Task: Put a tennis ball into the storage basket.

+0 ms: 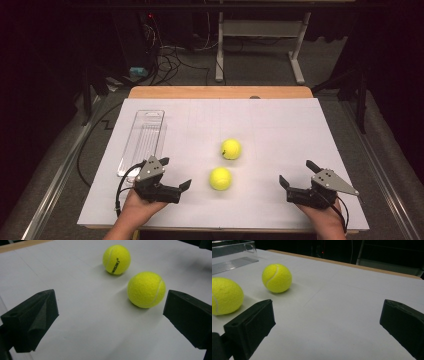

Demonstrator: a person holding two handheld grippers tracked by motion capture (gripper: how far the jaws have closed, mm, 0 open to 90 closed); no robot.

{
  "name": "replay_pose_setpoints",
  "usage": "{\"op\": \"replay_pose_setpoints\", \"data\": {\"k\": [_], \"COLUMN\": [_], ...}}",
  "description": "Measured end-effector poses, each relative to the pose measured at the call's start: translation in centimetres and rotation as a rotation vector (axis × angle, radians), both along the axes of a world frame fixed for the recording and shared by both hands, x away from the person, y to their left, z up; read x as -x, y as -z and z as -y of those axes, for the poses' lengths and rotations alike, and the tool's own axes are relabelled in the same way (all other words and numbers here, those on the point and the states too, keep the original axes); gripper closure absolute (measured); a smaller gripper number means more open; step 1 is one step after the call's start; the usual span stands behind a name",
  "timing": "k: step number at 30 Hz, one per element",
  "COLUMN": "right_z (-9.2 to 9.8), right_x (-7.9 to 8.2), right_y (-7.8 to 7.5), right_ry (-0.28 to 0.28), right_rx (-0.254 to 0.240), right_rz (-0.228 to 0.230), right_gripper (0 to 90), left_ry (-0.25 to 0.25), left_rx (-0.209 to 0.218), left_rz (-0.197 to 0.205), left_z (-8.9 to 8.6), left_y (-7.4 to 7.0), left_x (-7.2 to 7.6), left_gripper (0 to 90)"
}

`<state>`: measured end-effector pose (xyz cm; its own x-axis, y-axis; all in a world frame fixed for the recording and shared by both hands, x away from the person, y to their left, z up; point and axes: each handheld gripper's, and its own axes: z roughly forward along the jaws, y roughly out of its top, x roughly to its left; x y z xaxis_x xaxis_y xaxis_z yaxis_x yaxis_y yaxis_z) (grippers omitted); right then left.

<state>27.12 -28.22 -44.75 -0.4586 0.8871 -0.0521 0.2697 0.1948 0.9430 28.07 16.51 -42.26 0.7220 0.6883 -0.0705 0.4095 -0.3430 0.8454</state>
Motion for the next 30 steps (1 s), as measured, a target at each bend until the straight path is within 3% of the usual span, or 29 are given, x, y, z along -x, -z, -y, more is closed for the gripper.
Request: {"op": "replay_pose_setpoints", "data": {"k": [11, 30], "right_z": [-0.1, -0.5], "right_x": [-0.1, -0.1], "right_y": [0.2, 0.4], "right_ry": [-0.006, -0.020], "right_rx": [0.005, 0.018], "right_rz": [-0.009, -0.025], "right_gripper": [0.0, 0.0], "left_ry": [0.043, 0.077], "left_rx": [-0.127, -0.276], "left_rz": [-0.077, -0.221], "left_z": [1.6, 3.3], "left_y": [1.0, 2.0], "left_x": [-0.2, -0.6], "left_gripper": [0.7, 0.8]}}
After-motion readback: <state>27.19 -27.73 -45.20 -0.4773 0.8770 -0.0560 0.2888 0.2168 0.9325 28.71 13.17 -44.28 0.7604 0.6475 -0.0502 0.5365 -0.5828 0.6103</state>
